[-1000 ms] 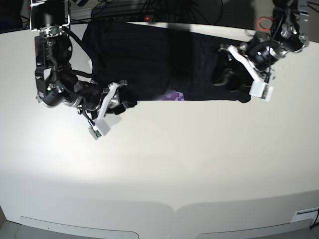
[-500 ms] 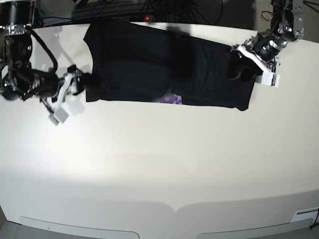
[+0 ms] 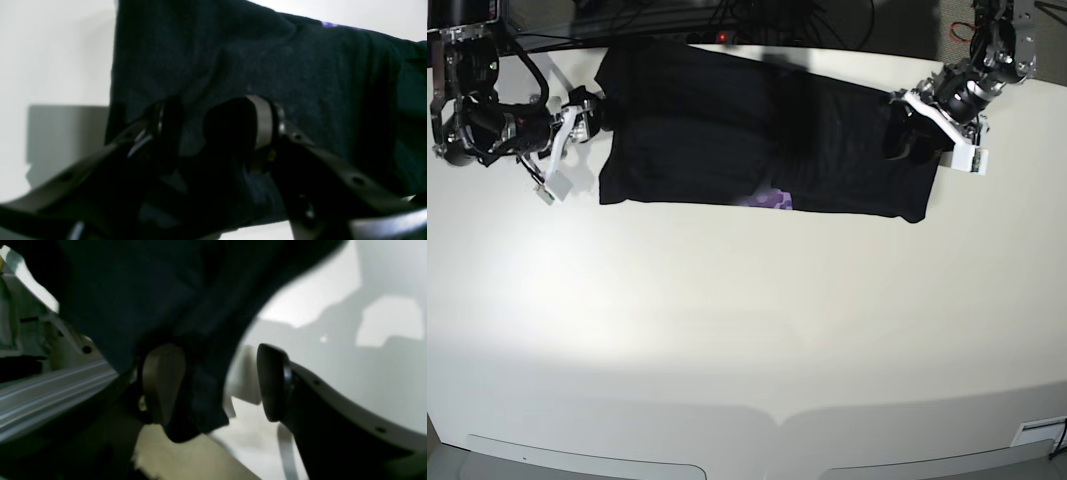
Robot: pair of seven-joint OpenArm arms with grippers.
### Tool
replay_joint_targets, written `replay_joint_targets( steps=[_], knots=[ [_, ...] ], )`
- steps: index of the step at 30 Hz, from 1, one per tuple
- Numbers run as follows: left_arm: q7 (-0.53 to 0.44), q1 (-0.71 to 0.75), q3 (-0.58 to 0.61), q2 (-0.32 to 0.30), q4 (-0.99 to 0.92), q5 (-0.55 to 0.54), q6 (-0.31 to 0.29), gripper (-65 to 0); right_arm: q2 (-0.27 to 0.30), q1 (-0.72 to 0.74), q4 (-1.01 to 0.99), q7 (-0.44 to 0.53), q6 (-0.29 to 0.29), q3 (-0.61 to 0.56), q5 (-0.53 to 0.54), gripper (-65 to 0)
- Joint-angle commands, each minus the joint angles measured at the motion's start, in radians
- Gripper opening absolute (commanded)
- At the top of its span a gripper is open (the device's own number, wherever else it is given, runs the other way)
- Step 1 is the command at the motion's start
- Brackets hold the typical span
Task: Fold the T-shirt properly
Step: 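Fold the strip end at the right gripper toward the left gripper, then carry the folded end further over the strip with the right gripper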
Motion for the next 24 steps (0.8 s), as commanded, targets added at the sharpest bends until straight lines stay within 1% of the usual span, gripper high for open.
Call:
replay_joint_targets(
  steps=[1,4,6,8,9,12,16,18,20,22,24],
  knots=[
    [0.049,0.006,-0.002,-0.010,-0.002,0.033,0.022,-35.8,0.016,0.009,-0.005,0.005,0.005,0.009,0.021,-26.8],
    [0.048,0.006,-0.002,-0.010,-0.002,0.033,0.022,-35.8,0.016,0.009,-0.072,0.032,0.005,0.009,0.021,-26.8],
    [0.048,0.006,-0.002,-0.009,-0.002,0.033,0.022,-35.8,0.016,0.009,-0.125,0.070,0.005,0.009,0.023,-26.8],
    [0.048,0.006,-0.002,-0.009,-0.002,0.033,0.022,-35.8,0.016,0.009,-0.178,0.107,0.005,0.009,0.045,-26.8],
    [0.048,0.006,-0.002,-0.010,-0.002,0.033,0.022,-35.8,0.016,0.009,-0.204,0.109,0.005,0.009,0.070,-26.8],
    [0.048,0.006,-0.002,-0.010,-0.002,0.033,0.022,-35.8,0.016,0.009,-0.262,0.097,0.005,0.008,0.124,-26.8],
    [0.048,0.005,-0.002,-0.009,-0.002,0.033,0.022,-35.8,0.016,0.009,-0.280,0.035,0.005,0.008,0.151,-26.8],
    [0.045,0.005,-0.002,-0.009,-0.002,0.033,0.022,-35.8,0.017,0.010,-0.280,-0.024,0.005,0.008,0.199,-26.8],
    [0.045,0.005,-0.002,-0.010,-0.002,0.033,0.022,-35.8,0.016,0.010,-0.280,-0.067,0.005,0.008,0.272,-26.8],
    [0.045,0.005,-0.002,-0.009,-0.002,0.033,0.022,-35.8,0.016,0.010,-0.280,-0.069,0.005,0.008,0.342,-26.8],
    [0.045,0.005,-0.002,-0.010,-0.002,0.033,0.022,-35.8,0.011,0.011,-0.280,-0.056,0.005,0.008,0.370,-26.8]
  ],
)
